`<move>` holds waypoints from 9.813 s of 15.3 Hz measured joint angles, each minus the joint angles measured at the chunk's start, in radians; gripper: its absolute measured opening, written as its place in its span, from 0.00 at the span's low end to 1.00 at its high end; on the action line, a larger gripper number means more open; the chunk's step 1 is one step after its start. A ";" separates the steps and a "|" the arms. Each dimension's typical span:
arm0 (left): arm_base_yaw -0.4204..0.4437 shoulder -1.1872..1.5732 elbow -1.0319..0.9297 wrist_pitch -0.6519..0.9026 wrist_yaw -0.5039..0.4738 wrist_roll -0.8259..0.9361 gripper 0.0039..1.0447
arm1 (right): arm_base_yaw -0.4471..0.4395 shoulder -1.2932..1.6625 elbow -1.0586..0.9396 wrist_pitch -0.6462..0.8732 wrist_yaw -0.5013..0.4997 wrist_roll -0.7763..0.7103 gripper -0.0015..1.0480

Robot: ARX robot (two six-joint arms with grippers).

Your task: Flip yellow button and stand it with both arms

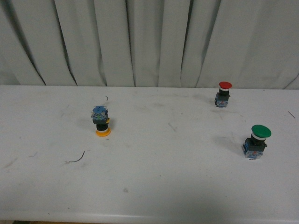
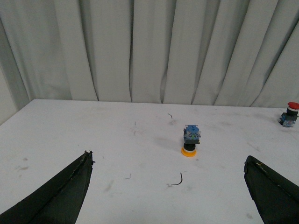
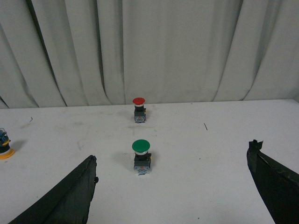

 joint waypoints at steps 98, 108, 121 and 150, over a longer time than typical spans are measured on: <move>-0.298 1.601 0.448 1.287 0.467 -1.344 0.33 | 0.000 0.000 0.000 0.000 0.000 0.000 0.94; -0.309 1.607 0.488 1.287 0.450 -1.322 0.33 | 0.138 1.529 0.649 0.972 -0.229 0.294 0.94; -0.296 1.619 0.488 1.287 0.461 -1.311 0.33 | 0.254 1.657 0.499 1.287 -0.450 0.818 0.94; -0.285 1.617 0.476 1.292 0.465 -1.337 0.33 | 0.412 1.871 0.745 1.287 -0.524 1.415 0.34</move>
